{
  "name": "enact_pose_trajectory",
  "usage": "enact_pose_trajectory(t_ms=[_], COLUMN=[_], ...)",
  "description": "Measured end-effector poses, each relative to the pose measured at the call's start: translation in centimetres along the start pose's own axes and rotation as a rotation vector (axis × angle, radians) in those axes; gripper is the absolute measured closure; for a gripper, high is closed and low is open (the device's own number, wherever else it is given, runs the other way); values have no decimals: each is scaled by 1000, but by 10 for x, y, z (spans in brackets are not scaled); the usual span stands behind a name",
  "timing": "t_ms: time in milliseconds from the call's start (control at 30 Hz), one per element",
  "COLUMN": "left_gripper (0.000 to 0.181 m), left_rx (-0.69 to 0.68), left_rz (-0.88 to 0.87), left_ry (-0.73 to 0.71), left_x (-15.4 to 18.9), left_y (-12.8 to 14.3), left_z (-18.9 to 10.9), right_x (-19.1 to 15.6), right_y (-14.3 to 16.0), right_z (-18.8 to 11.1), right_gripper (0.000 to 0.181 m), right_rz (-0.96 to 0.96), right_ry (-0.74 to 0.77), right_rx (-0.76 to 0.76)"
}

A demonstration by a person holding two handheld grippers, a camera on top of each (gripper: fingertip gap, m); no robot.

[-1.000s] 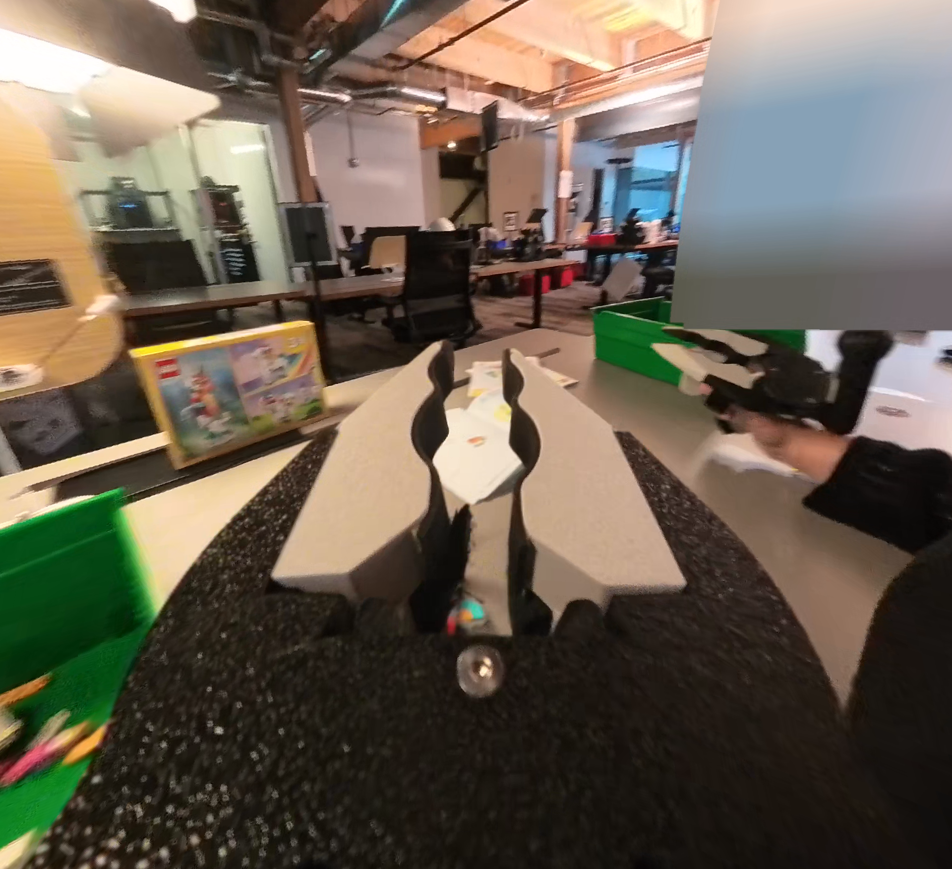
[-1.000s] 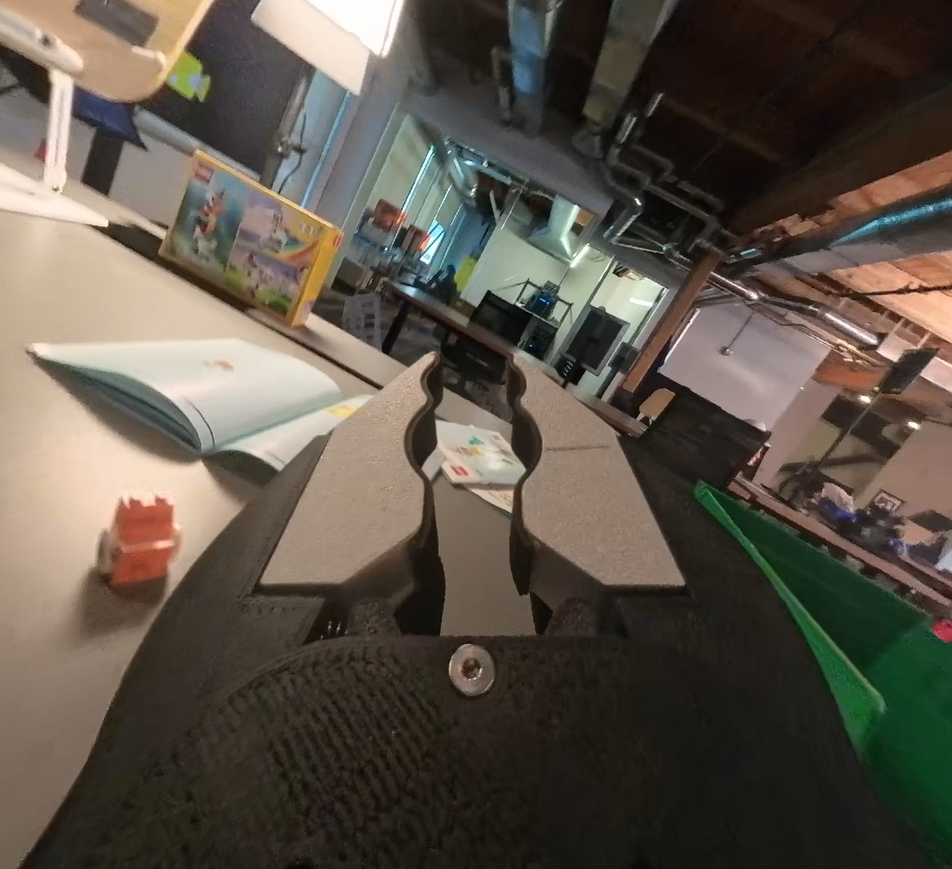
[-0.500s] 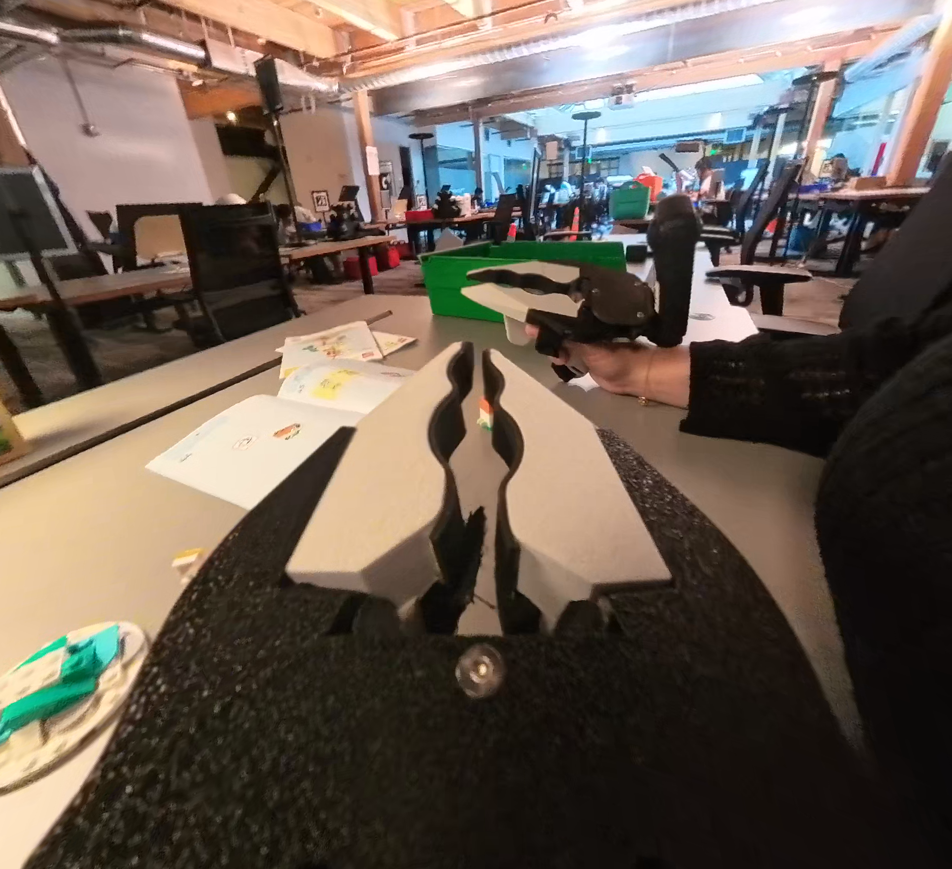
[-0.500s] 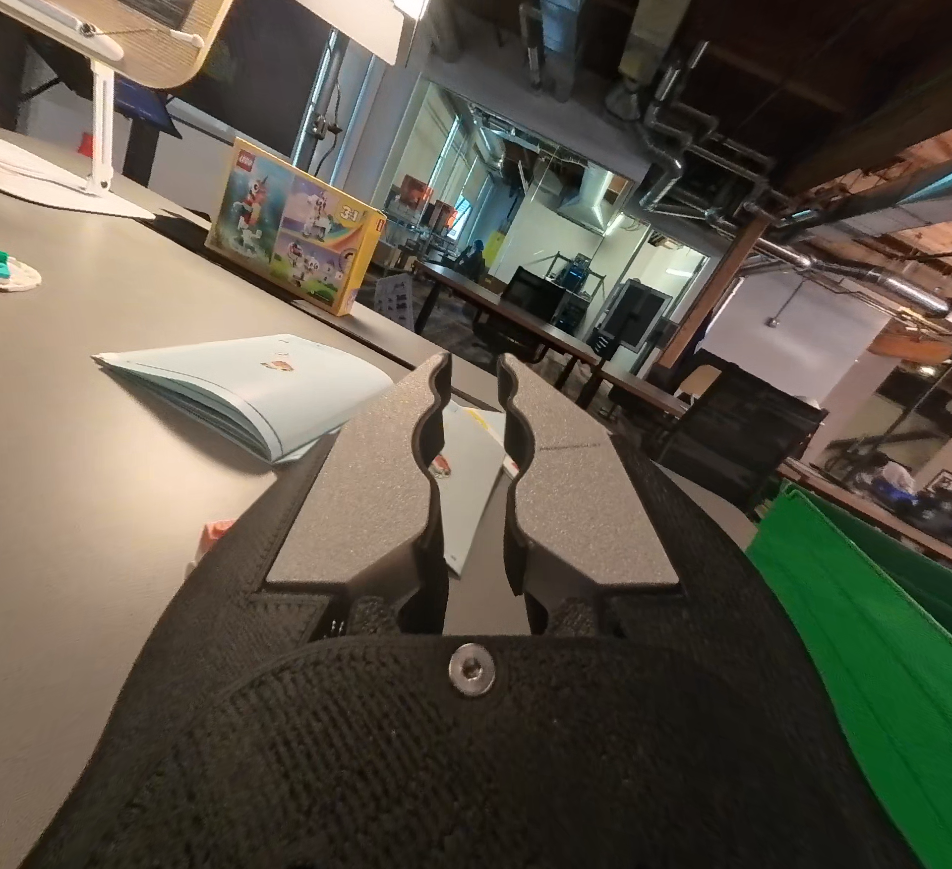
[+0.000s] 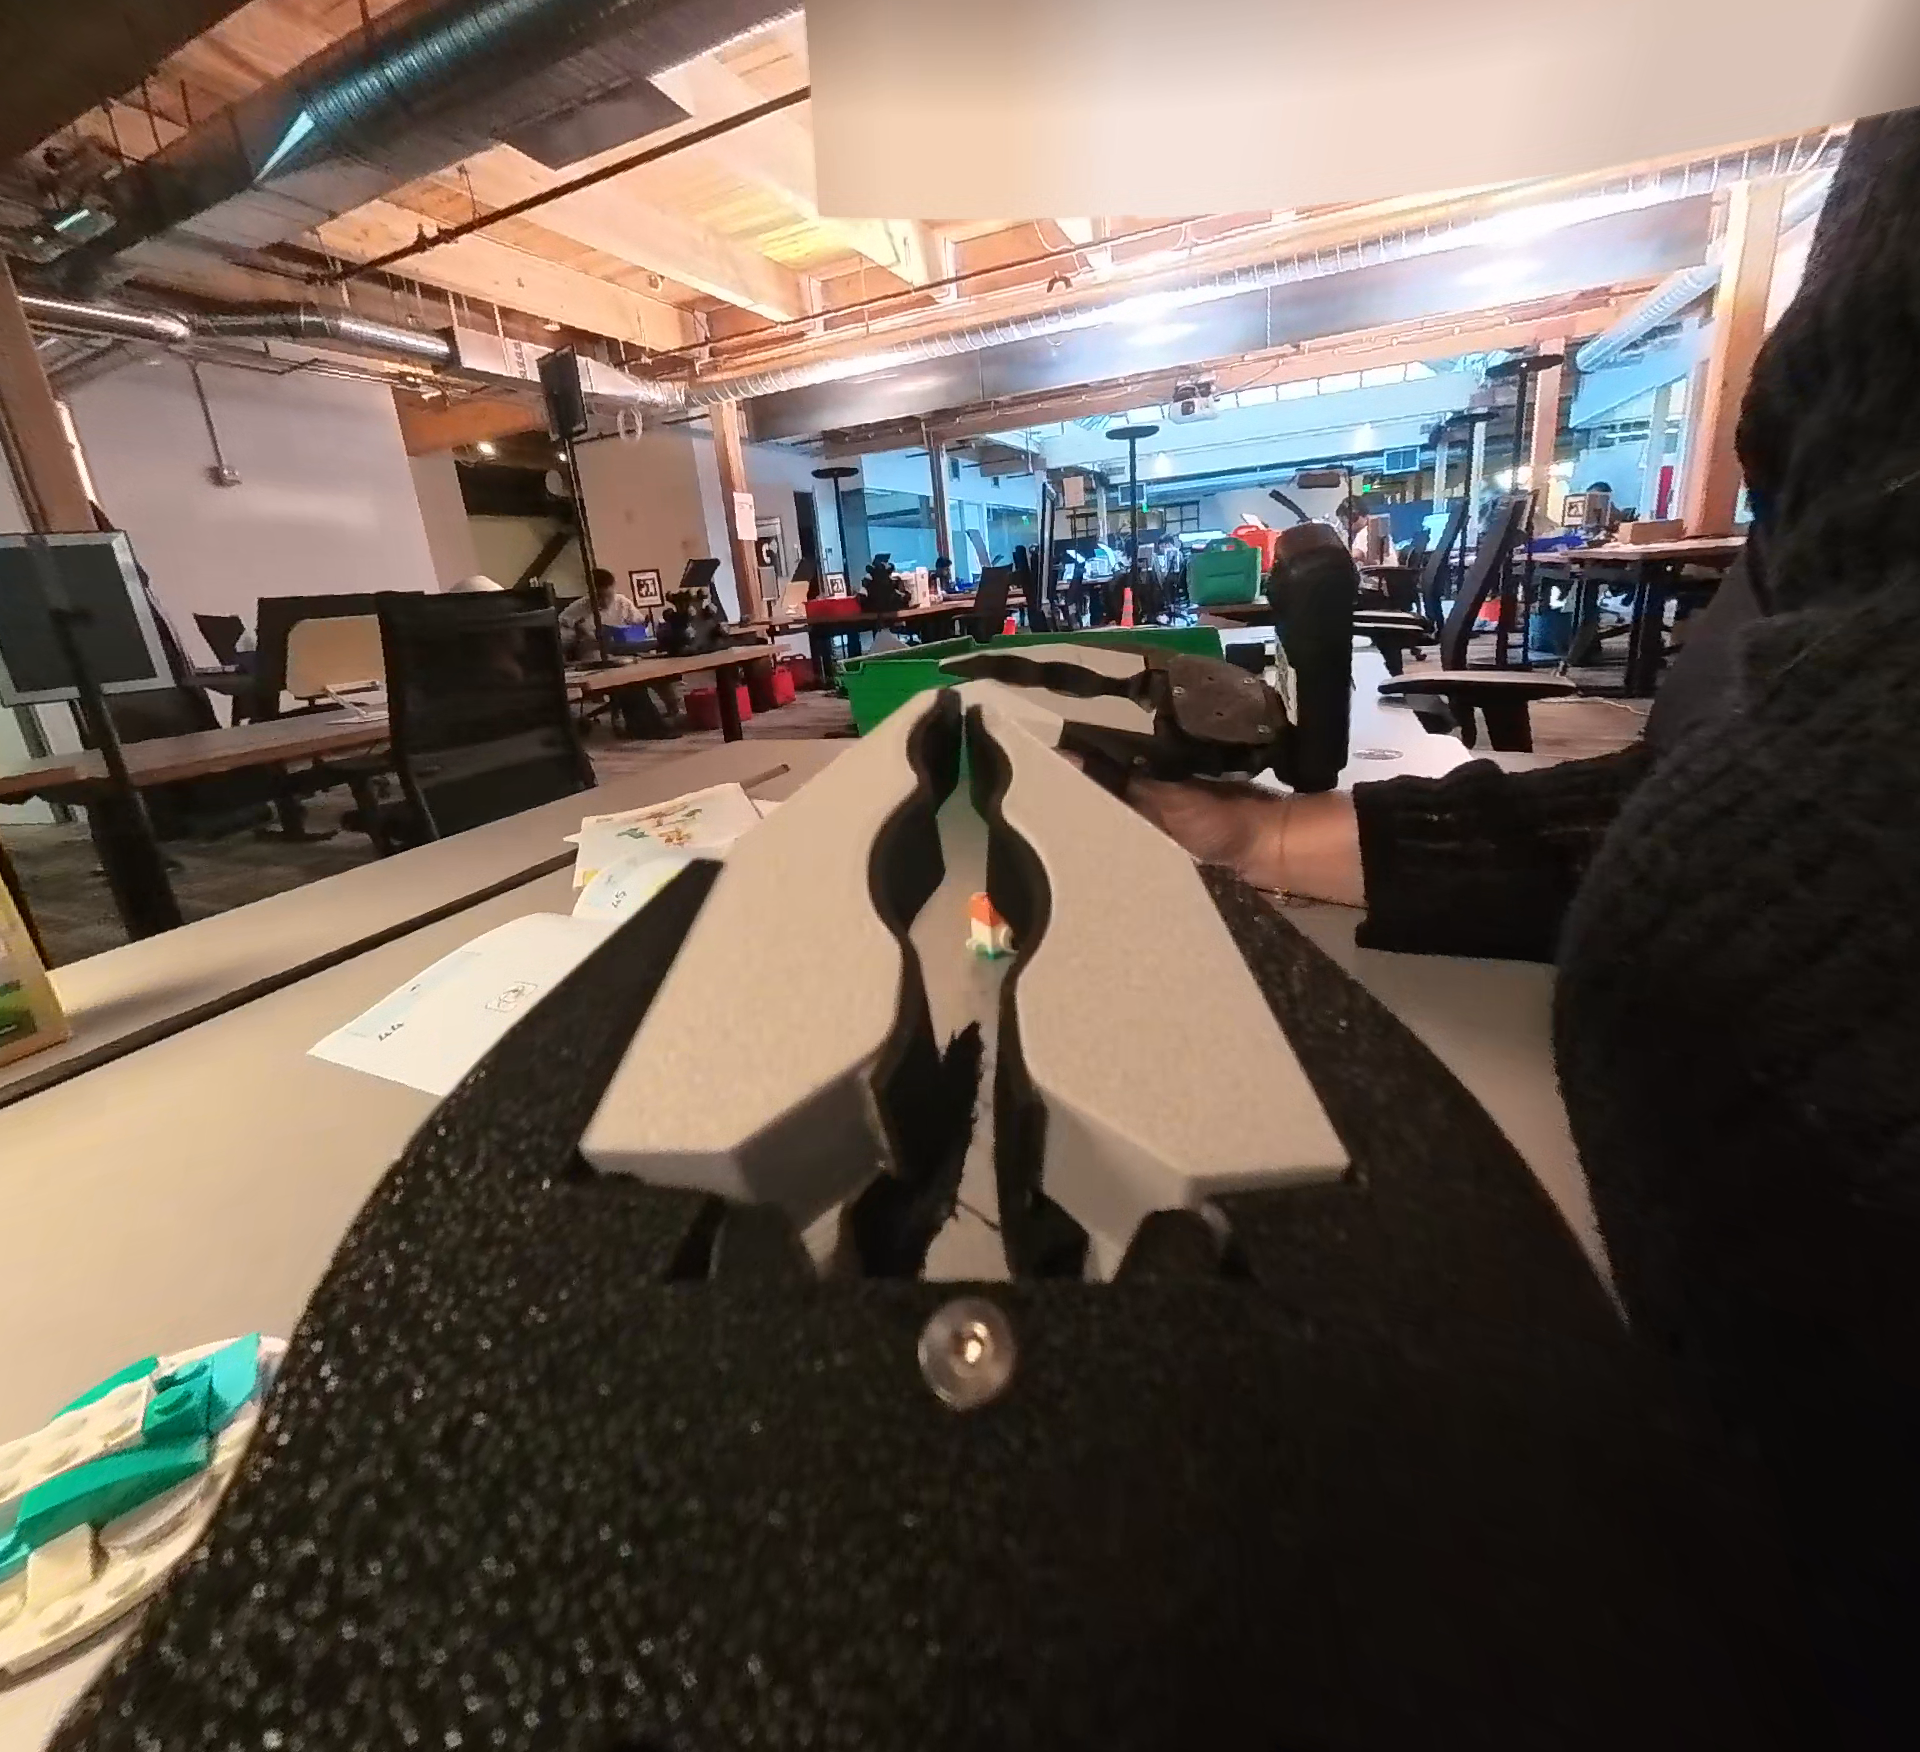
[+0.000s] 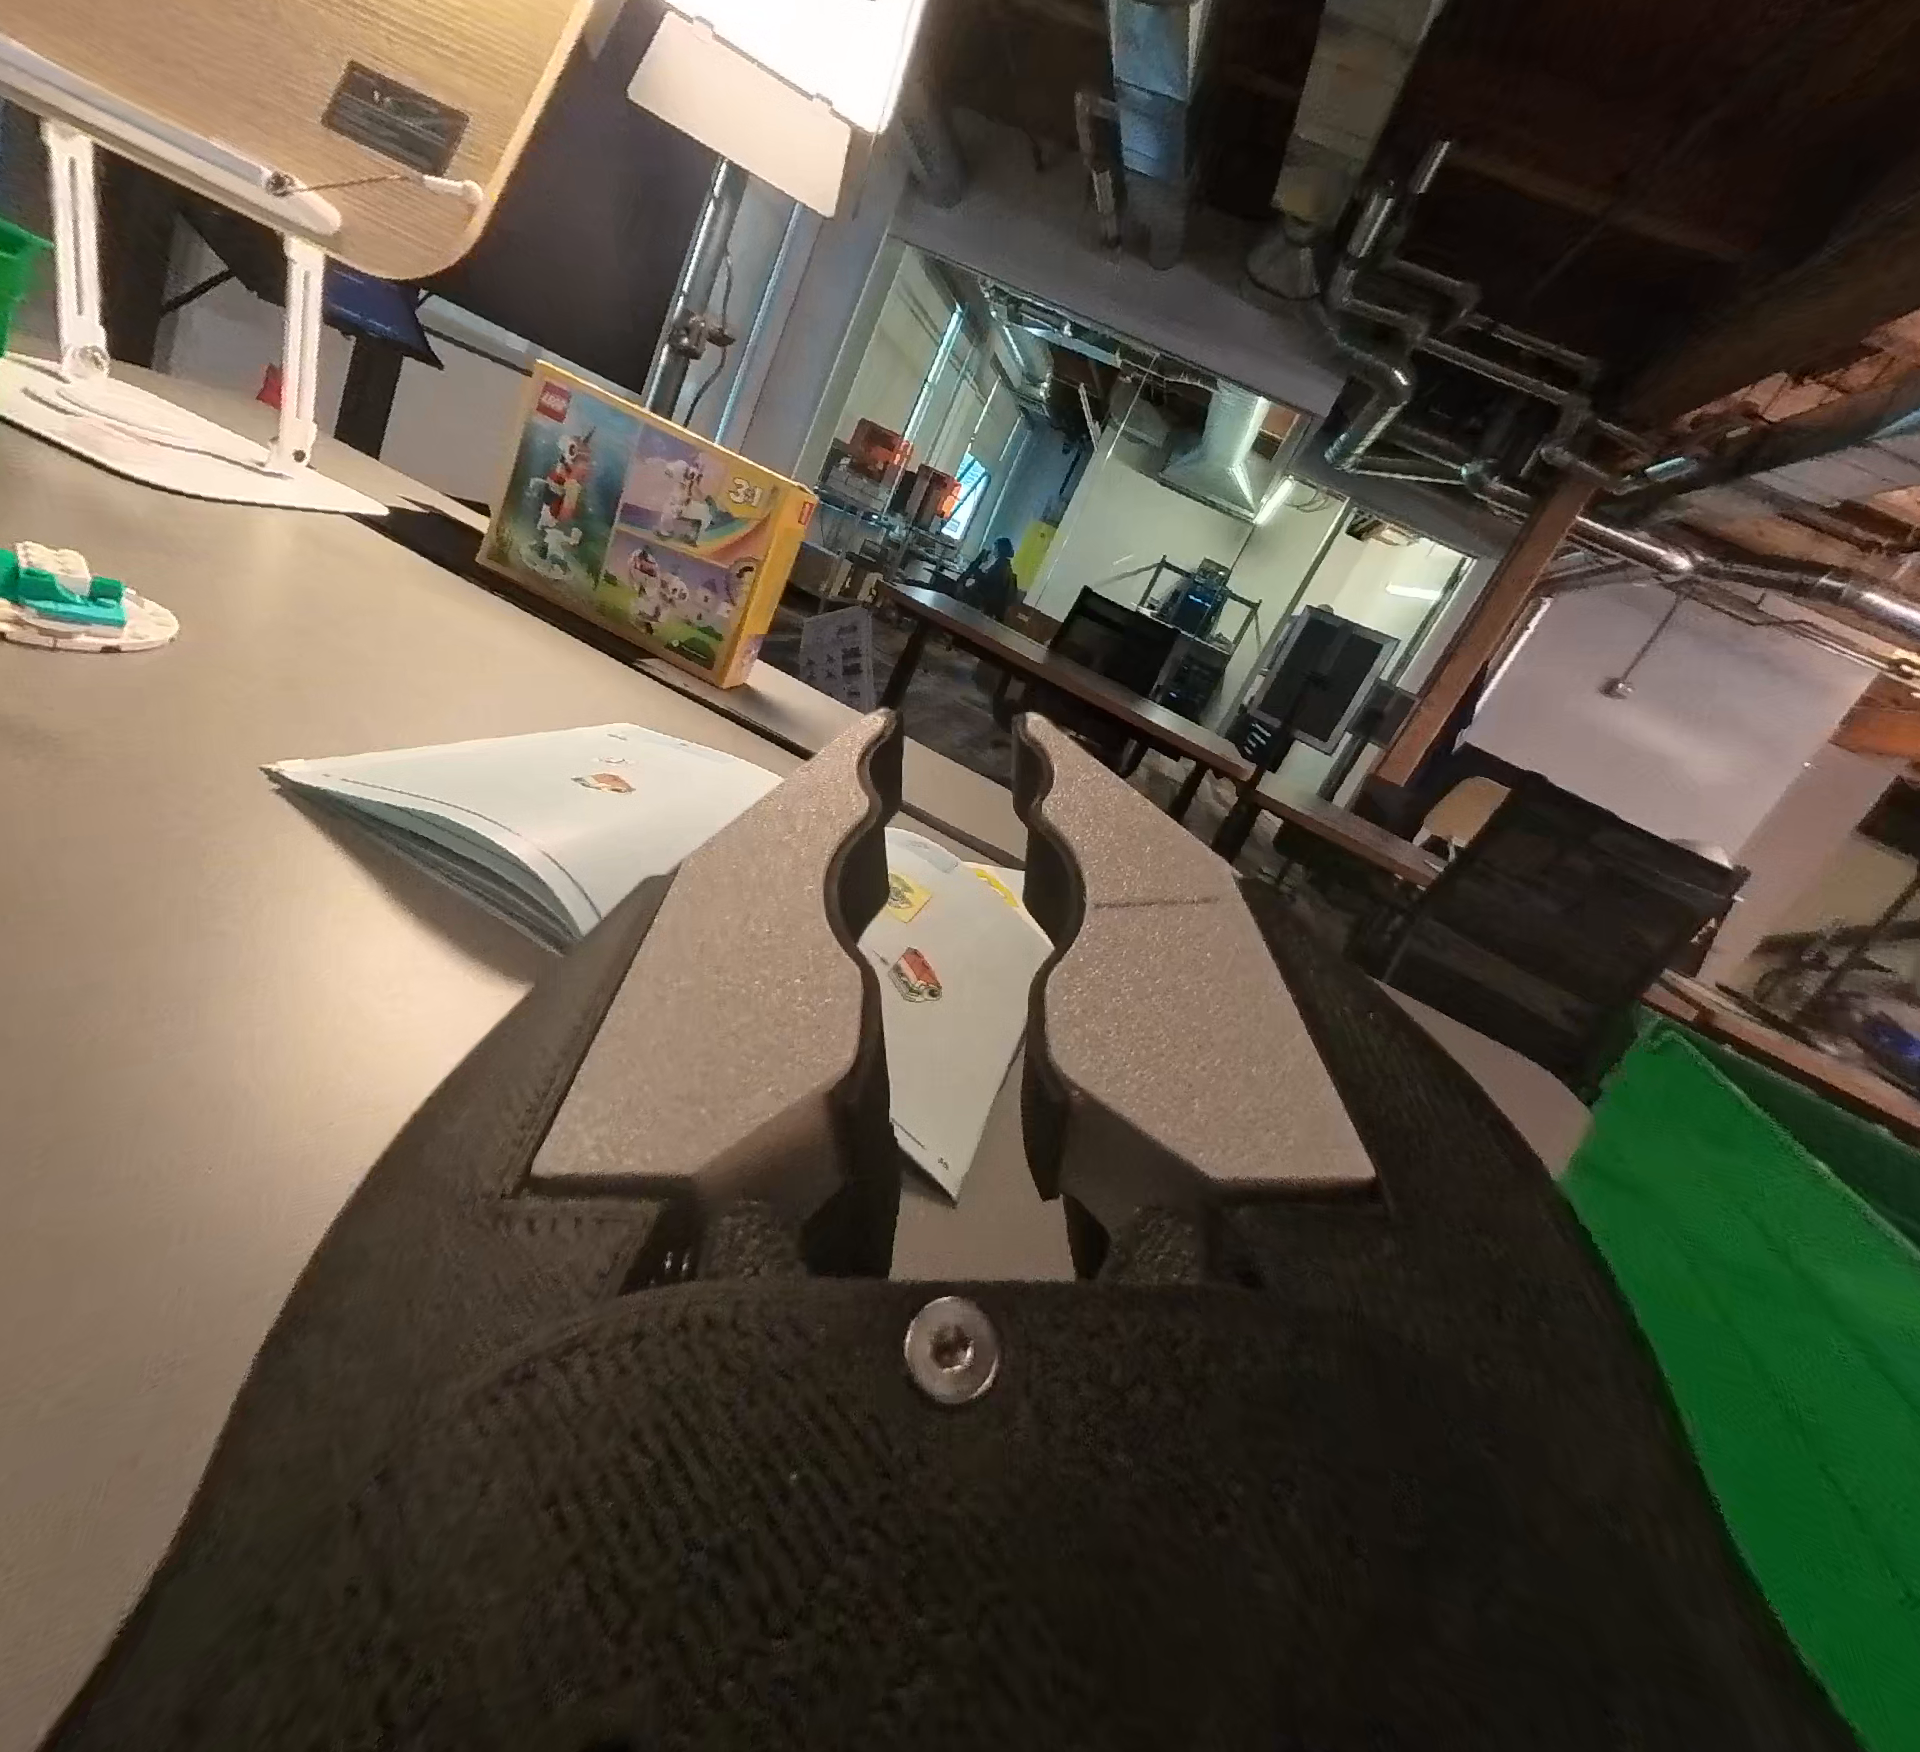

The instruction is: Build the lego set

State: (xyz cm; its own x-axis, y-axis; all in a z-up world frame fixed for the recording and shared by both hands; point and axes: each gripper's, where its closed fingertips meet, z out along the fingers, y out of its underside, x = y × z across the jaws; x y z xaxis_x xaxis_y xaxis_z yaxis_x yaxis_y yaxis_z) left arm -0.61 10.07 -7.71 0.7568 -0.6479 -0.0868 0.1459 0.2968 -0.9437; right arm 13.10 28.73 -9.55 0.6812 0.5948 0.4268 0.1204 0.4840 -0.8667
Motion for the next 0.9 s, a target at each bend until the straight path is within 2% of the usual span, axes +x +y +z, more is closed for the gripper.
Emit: enact_pose_trajectory(t_ms=[900], left_gripper=[181], left_rx=[-81], left_rz=[-11], left_ry=[42], left_x=[7], left_y=[16], left_z=[3], right_x=[-4], right_y=[2], right_z=[0], right_gripper=[164], right_rz=[-43], right_ry=[-9], right_rx=[-14])
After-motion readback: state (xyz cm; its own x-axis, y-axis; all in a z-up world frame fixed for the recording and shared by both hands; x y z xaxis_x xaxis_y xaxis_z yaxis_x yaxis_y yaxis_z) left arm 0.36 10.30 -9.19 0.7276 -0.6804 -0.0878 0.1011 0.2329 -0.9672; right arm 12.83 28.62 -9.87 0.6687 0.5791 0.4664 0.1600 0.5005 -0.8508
